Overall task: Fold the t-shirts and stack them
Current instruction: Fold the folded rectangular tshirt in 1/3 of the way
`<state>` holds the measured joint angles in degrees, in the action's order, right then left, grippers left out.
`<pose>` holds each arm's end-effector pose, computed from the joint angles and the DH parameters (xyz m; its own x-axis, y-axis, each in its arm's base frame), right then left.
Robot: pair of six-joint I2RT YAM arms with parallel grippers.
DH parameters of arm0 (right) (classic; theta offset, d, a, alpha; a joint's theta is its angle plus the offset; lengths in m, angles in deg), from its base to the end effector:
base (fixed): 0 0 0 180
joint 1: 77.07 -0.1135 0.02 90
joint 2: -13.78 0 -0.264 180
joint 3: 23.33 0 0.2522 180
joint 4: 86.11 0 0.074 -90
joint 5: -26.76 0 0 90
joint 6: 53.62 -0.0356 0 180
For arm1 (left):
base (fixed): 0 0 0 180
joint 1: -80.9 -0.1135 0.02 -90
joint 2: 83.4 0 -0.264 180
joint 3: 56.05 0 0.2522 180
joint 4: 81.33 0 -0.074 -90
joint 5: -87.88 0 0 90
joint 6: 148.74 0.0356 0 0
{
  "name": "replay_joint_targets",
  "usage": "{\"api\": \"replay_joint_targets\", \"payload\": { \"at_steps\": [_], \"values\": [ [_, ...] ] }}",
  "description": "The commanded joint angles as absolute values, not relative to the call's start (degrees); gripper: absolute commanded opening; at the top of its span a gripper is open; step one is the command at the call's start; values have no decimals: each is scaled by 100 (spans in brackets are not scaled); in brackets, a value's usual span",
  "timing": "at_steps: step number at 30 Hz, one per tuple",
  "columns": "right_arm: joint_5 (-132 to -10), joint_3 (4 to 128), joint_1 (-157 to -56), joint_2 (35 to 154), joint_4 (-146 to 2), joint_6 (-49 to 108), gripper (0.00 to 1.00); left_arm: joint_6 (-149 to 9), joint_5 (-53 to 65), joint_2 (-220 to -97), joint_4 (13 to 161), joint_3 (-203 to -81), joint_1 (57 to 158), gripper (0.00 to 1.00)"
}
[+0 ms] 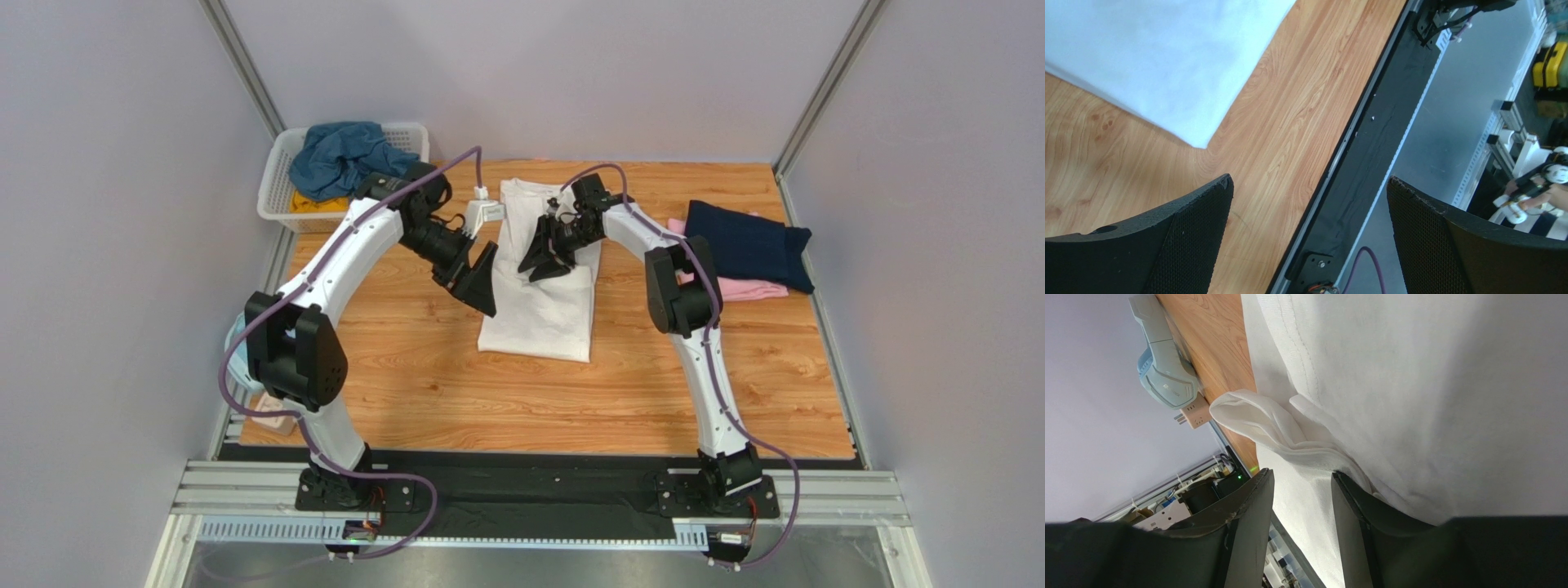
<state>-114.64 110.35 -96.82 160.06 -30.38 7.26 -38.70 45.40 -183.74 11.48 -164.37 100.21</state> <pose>0.4812 0.2023 0.1156 -0.9989 -0.0361 0.0309 0.0042 0.5806 0.8142 0.3079 -0.1357 0.3119 -0.7498 0.5079 -0.4241 0.6499 0.4445 -0.6165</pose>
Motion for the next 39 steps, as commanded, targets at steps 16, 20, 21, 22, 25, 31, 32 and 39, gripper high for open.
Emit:
{"api": "replay_joint_targets", "payload": {
  "at_steps": [16,20,21,22,25,31,32,39],
  "values": [
    [-11184,9212,-8551,14184,-3447,720,50,-3571,4033,-20354,1723,-17071,10683,100],
    [-10992,9212,-8534,14254,-3307,904,50,-3545,3998,-20548,1679,-16983,10692,100],
    [-10930,9230,-8516,14254,-3246,1088,50,-3536,3937,-20531,1688,-16957,10692,100],
    [-10755,9264,-8507,14254,-3167,1211,50,-3510,3884,-20522,1723,-16922,10692,100],
    [-10534,9370,-8507,14246,-2876,1528,50,-3457,3761,-20478,1741,-16807,10692,100],
    [-10052,9502,-8490,14281,-2648,1845,50,-3439,3558,-20513,1828,-16667,10692,100],
    [-9990,9511,-8490,14272,-2604,1924,50,-3439,3523,-20487,1855,-16588,10692,100],
    [-9769,9581,-8490,14385,-2542,1960,50,-3430,3093,-20504,2057,-16359,10709,100]
  ]
}}
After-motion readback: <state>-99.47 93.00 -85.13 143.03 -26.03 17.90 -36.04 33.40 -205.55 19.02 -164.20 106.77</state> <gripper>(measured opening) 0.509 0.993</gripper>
